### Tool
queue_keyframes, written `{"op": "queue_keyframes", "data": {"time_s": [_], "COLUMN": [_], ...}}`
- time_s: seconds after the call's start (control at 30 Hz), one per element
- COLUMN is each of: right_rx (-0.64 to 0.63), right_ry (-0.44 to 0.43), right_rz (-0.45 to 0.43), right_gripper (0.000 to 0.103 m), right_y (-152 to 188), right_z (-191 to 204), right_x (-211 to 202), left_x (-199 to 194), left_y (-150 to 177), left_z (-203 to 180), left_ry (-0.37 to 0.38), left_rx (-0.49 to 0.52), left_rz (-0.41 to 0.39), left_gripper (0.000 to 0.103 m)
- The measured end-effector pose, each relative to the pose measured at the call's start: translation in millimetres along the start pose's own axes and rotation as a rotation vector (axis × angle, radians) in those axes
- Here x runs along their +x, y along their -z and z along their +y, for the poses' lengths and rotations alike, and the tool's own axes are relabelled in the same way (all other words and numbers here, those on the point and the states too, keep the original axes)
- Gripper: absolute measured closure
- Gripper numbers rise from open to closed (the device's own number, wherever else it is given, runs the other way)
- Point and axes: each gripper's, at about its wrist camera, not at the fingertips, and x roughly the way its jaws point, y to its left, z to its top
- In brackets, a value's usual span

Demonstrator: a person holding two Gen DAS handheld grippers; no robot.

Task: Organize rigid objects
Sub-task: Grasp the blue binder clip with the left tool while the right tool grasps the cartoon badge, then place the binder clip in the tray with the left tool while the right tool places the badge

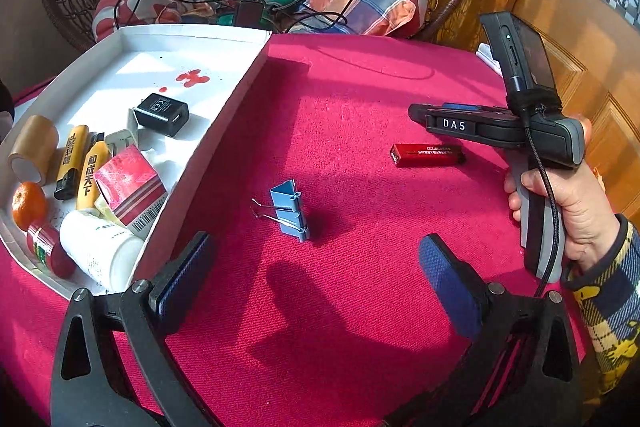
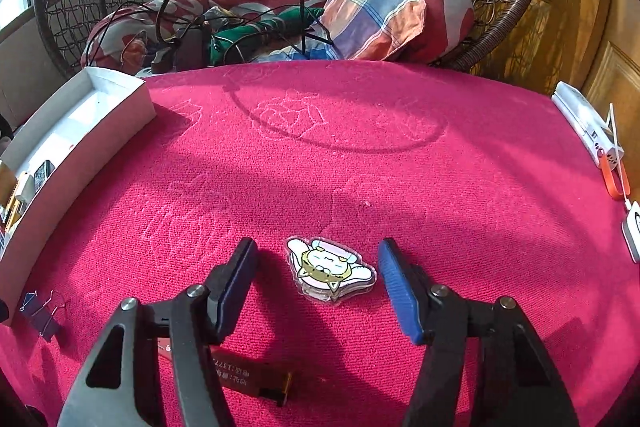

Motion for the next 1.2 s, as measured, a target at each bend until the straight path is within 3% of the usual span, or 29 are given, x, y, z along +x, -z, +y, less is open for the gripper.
{"op": "queue_keyframes", "data": {"time_s": [0.03,0.17,0.27,0.33,0.37,0.4,0.67,0.7,0.9,1.2], "right_rx": [-0.001,0.018,0.058,0.068,0.067,0.065,0.079,0.08,0.131,0.177], "right_ry": [-0.007,-0.04,-0.067,-0.074,-0.072,-0.071,-0.077,-0.073,-0.074,-0.098], "right_rz": [-0.002,-0.007,-0.012,-0.012,-0.012,-0.012,-0.015,-0.017,-0.028,-0.074], "right_gripper": [0.062,0.062,0.062,0.062,0.062,0.062,0.062,0.062,0.062,0.062], "right_y": [2,13,16,16,16,15,15,16,18,33], "right_z": [0,-5,-11,-13,-12,-12,-12,-12,-21,-24], "right_x": [-2,-10,-13,-13,-13,-12,-13,-13,-17,-42], "left_x": [3,17,31,35,36,39,26,24,8,-18], "left_y": [-1,-7,-16,-20,-20,-19,-2,-3,-6,-5], "left_z": [1,0,-5,-7,-8,-7,-18,-20,-25,-8], "left_ry": [-0.002,-0.016,-0.063,-0.099,-0.079,-0.054,-0.007,-0.003,0.022,0.075], "left_rx": [-0.003,0.009,0.06,0.093,0.102,0.099,0.15,0.153,0.159,0.083], "left_rz": [0.006,0.031,0.031,0.017,0.016,0.035,0.001,-0.005,-0.042,-0.097], "left_gripper": [0.001,0.001,0.008,0.022,0.051,0.073,0.073,0.084,0.086,0.089]}}
